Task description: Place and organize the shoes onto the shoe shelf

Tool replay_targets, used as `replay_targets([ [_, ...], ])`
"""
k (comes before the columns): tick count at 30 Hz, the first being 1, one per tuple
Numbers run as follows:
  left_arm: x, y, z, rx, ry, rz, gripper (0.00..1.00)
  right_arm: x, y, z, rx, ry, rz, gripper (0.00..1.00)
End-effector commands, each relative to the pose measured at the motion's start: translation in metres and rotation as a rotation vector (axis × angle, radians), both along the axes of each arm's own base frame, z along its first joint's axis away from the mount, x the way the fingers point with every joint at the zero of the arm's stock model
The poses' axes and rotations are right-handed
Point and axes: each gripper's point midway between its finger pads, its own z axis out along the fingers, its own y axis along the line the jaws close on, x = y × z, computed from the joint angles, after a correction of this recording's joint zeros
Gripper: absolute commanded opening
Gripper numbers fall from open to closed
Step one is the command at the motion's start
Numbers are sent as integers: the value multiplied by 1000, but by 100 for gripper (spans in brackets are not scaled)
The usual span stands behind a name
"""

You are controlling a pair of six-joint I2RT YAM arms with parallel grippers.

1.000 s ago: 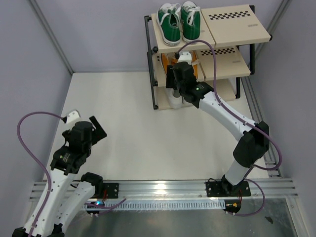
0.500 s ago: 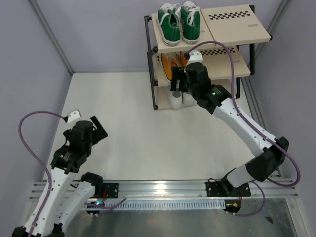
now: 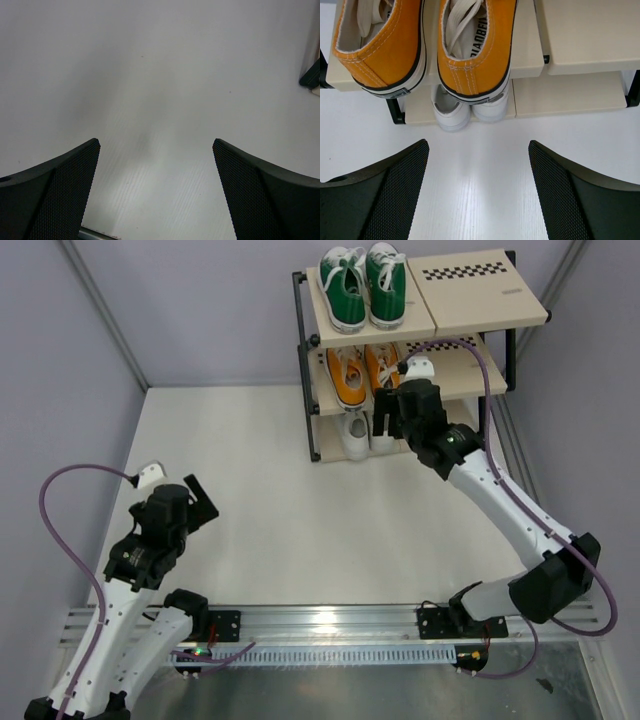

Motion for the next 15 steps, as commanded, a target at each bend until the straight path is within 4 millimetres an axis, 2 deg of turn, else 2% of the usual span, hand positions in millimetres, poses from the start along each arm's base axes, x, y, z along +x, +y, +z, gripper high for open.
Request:
replay_targets([
  [1, 4, -1, 4, -4, -27, -6, 99, 14, 6, 16, -7, -60, 28, 85],
  [5, 4, -1, 4, -5, -27, -7, 99, 31, 5, 9, -53, -54, 17, 85],
  [15, 5, -2, 2, -2, -16, -9, 99, 55, -1, 11, -59, -79, -22, 85],
])
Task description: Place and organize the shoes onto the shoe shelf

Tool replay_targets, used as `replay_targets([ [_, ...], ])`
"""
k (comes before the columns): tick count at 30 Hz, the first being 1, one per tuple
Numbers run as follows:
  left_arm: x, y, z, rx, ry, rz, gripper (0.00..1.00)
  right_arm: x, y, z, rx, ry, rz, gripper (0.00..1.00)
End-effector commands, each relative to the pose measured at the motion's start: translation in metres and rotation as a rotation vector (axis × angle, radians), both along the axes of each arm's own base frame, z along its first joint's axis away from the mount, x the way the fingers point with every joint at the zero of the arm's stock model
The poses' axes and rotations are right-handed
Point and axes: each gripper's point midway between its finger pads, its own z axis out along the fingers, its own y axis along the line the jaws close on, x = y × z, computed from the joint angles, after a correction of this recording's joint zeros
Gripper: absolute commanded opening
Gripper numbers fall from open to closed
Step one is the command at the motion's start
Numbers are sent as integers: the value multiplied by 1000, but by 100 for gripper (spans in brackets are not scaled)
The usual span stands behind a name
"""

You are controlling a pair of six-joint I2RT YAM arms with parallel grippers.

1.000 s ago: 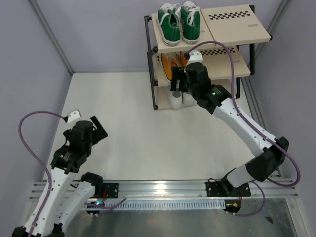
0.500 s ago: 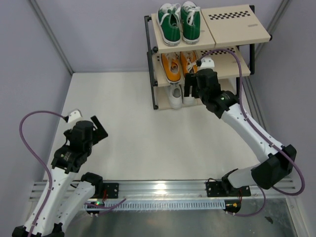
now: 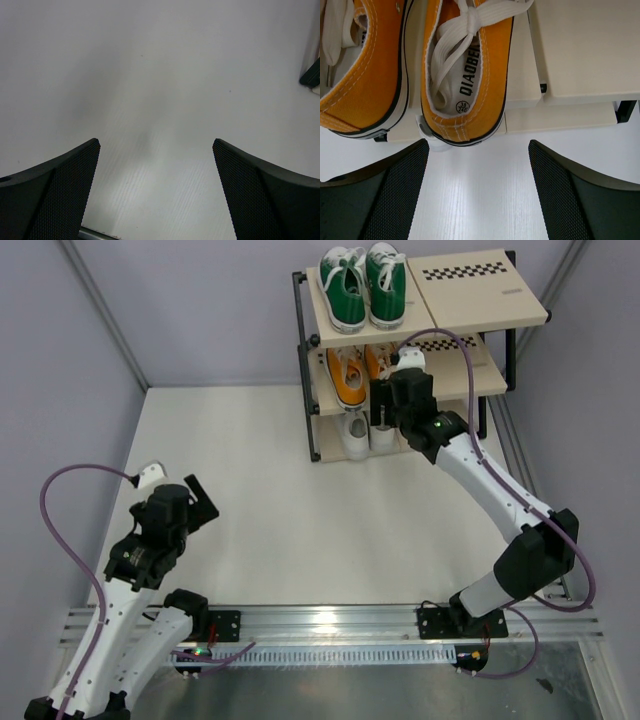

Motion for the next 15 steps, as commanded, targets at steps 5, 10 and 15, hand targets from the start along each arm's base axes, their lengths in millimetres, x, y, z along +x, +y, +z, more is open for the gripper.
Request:
replay_targets([
  [5, 6, -2, 2, 1, -14, -9, 99, 24, -4, 33, 36, -121, -19, 82],
  [10, 6, -2, 1, 2, -12, -9, 99, 31, 3, 29, 60, -146, 15, 80],
  [15, 7, -2, 0, 5, -5, -10, 99, 40, 6, 27, 72, -167, 23, 77],
])
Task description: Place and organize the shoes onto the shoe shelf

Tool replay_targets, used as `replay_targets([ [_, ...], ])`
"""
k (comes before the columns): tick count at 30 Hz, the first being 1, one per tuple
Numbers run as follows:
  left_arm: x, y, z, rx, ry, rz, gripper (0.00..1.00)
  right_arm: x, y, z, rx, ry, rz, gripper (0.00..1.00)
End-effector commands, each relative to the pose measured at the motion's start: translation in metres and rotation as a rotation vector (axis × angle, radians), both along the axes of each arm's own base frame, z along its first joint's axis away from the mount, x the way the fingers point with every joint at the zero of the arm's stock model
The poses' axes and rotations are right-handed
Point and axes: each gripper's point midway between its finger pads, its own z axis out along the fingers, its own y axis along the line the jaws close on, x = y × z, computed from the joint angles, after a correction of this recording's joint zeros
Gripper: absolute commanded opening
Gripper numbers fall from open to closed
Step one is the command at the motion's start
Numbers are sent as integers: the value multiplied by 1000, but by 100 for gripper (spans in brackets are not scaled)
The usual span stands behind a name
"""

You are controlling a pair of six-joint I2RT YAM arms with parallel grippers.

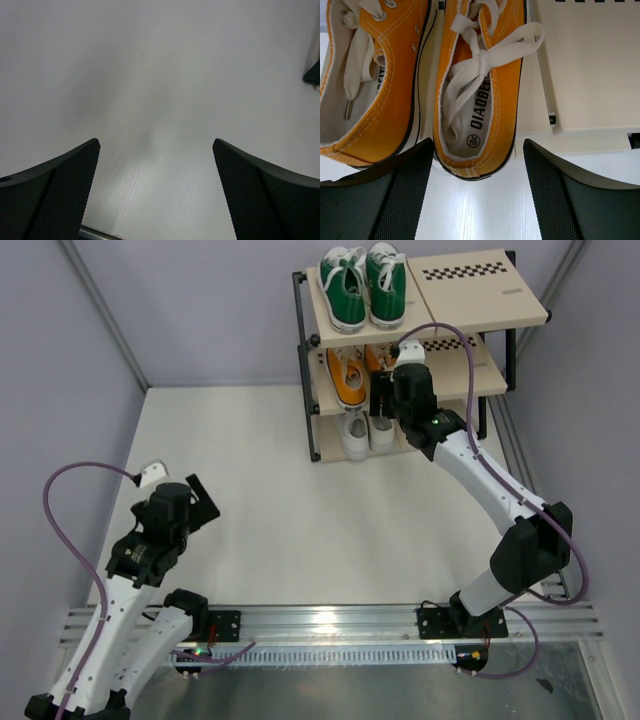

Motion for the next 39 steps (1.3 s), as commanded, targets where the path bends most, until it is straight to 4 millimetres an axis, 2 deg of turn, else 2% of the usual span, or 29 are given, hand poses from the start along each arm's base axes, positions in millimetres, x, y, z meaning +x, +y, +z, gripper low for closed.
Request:
replay_targets([
  [1, 6, -1, 2, 5, -17, -6, 99, 16, 1, 17, 33, -82, 4, 76],
  [7, 6, 0, 2, 6, -17, -3, 99, 26, 0, 9, 42, -72, 17, 66],
  [11, 6, 0, 2, 6, -14, -4, 99, 28, 7, 3, 45, -63, 62, 52],
  [16, 7, -1, 1, 7, -11, -4, 99, 29, 19, 5, 83, -76, 120, 48],
  [23, 6, -1, 1, 7, -11, -6, 99, 31, 26, 16, 143, -80, 117, 47],
  [31, 6, -1, 4, 2, -23, -9, 99, 22, 29, 9, 192, -27, 114, 48],
  [38, 6, -2, 5, -2, -27, -13, 99, 16, 27, 5, 201, -5, 103, 59],
  [39, 6, -2, 5, -3, -29, -13, 99, 14, 26, 4, 203, 4, 101, 64],
])
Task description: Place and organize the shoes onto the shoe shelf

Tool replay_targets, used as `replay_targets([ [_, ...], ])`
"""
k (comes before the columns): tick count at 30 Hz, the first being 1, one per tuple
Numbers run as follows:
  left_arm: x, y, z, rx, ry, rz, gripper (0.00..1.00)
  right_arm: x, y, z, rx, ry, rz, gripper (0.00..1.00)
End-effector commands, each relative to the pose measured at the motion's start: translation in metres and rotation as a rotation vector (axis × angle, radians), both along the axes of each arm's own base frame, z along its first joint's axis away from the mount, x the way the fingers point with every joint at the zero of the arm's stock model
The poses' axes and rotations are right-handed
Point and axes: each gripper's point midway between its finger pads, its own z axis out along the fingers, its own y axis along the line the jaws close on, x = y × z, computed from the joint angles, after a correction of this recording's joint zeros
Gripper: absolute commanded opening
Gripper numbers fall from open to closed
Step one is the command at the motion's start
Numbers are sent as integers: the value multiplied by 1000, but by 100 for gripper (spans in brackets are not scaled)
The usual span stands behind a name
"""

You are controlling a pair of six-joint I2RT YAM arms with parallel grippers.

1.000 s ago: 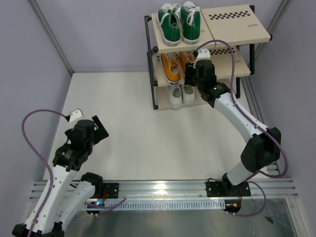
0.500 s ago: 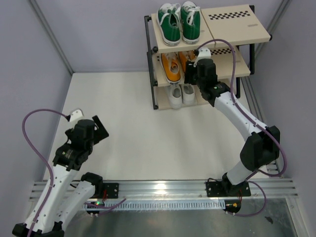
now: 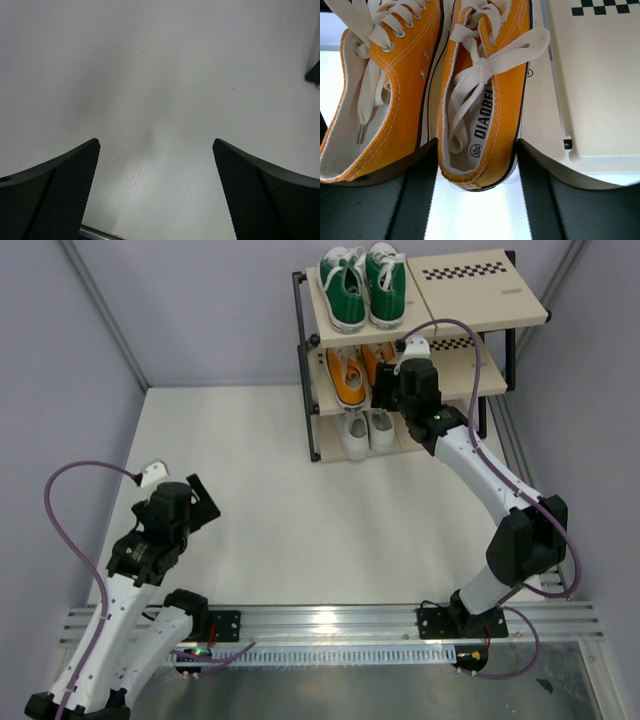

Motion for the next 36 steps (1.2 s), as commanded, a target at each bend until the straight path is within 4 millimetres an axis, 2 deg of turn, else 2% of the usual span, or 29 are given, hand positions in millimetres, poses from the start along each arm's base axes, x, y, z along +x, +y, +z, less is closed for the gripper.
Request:
replay_targets([
  [1, 5, -1, 7, -8, -41, -10, 99, -10, 15, 4, 76, 36, 47, 68],
  [3, 4, -2, 7, -9, -43, -12, 99, -14, 13, 5, 64, 46, 48, 82],
  [7, 5, -6, 8, -21, -49, -40, 99, -29, 7, 18, 64, 36, 53, 92],
  [9, 7, -9, 8, -28, -51, -54, 99, -45, 1, 30, 73, 29, 56, 99],
  [12, 11, -22, 10, -59, -50, -111, 99, -73, -10, 47, 88, 29, 53, 99],
  [15, 20, -39, 22, -91, -56, -197, 99, -102, -22, 58, 97, 21, 51, 100],
  [16, 23, -43, 31, -87, -70, -231, 99, -111, -26, 49, 81, 44, 54, 100],
  [17, 26, -45, 36, -79, -77, -244, 99, -119, -27, 50, 83, 43, 63, 100],
  [18, 32, -47, 39, -72, -72, -255, 99, -133, -32, 60, 96, 14, 71, 99],
  [19, 34, -49, 44, -66, -77, -270, 99, -143, -34, 51, 94, 42, 76, 100],
  [20, 37, -55, 57, -68, -98, -309, 99, -152, -33, 52, 102, 45, 99, 99],
  [21, 40, -57, 62, -68, -101, -325, 99, -166, -37, 62, 119, 20, 110, 99],
  [22, 43, -61, 64, -72, -91, -343, 99, -176, -39, 56, 116, 42, 116, 100],
  [23, 44, -66, 74, -81, -106, -367, 99, -183, -41, 57, 122, 36, 122, 99],
  [24, 46, -68, 77, -85, -110, -373, 99, -196, -47, 66, 134, 1, 120, 100],
  [28, 49, -71, 88, -91, -143, -385, 99, -220, -73, 62, 127, -56, 44, 100],
  [30, 49, -70, 88, -89, -146, -384, 99, -228, -79, 61, 111, -100, 48, 100],
  [33, 48, -69, 83, -91, -148, -379, 99, -242, -79, 50, 125, -156, 89, 100],
  [35, 46, -68, 71, -96, -138, -367, 99, -251, -72, 37, 138, -168, 147, 100],
  [36, 45, -68, 67, -101, -134, -365, 99, -252, -70, 23, 140, -146, 157, 100],
])
